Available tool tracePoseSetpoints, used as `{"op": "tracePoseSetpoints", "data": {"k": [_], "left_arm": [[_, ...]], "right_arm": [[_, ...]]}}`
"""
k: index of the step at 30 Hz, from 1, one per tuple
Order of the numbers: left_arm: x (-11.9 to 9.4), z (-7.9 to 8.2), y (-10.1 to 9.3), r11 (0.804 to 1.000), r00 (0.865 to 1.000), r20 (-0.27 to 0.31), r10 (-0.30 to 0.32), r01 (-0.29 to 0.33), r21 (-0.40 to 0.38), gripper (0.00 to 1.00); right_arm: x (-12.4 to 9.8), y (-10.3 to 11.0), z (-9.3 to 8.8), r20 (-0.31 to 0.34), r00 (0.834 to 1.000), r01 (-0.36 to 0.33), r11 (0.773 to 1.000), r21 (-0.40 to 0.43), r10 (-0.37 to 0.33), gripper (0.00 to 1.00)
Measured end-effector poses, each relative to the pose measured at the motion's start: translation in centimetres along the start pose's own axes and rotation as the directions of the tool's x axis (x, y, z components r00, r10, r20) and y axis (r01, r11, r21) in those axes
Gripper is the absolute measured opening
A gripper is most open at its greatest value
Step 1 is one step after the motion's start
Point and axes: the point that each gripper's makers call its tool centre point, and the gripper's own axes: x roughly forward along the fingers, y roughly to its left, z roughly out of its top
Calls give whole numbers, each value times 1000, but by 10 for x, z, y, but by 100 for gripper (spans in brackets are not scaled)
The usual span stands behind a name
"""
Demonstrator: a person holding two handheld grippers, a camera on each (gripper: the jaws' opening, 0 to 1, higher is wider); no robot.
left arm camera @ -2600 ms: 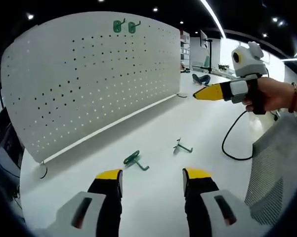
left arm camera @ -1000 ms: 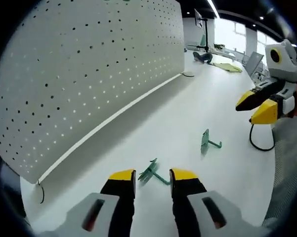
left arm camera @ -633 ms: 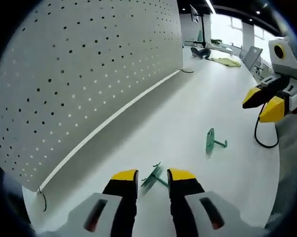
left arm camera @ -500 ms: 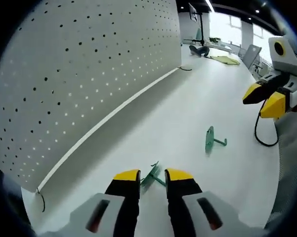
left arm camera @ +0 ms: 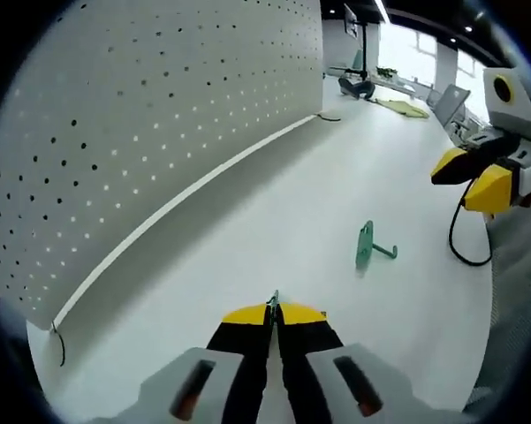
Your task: Insert the hook assembly into the mounting plate slot until the hook locks in place.
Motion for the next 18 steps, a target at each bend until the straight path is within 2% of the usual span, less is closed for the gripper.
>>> {"op": "tracePoseSetpoints", "data": {"k": [2, 6, 9, 10, 11, 15, 18], "left_arm": [[0, 0, -1, 1000, 1000, 0, -2, 2, -2, 4], [-3, 1, -4, 997, 1000, 16, -15, 16, -73, 2], [-6, -2, -8, 998, 1000, 17, -20, 21, -60, 2], [-7, -3, -9, 998, 1000, 20, -22, 23, -66, 2], [-8, -1, -10, 994, 999, 36, -26, 30, -105, 2], [-13, -2, -12, 994, 999, 45, -19, 24, -110, 2], [-20, 7, -17, 986, 994, 103, -26, 43, -160, 2]], "right_arm": [[0, 2, 0, -1, 1000, -3, 1000, -6, 3, 23], [0, 4, 2, 3, 1000, -8, 1000, -8, 8, 23], [0, 5, 3, 1, 1000, -11, 1000, -14, 11, 23], [0, 5, 3, -1, 1000, -13, 1000, -14, 13, 23], [0, 6, 3, -1, 1000, -14, 1000, -14, 14, 23], [0, 10, 5, 0, 1000, -23, 1000, -21, 23, 23], [1, 13, 7, 3, 1000, -30, 999, -26, 30, 23]]}}
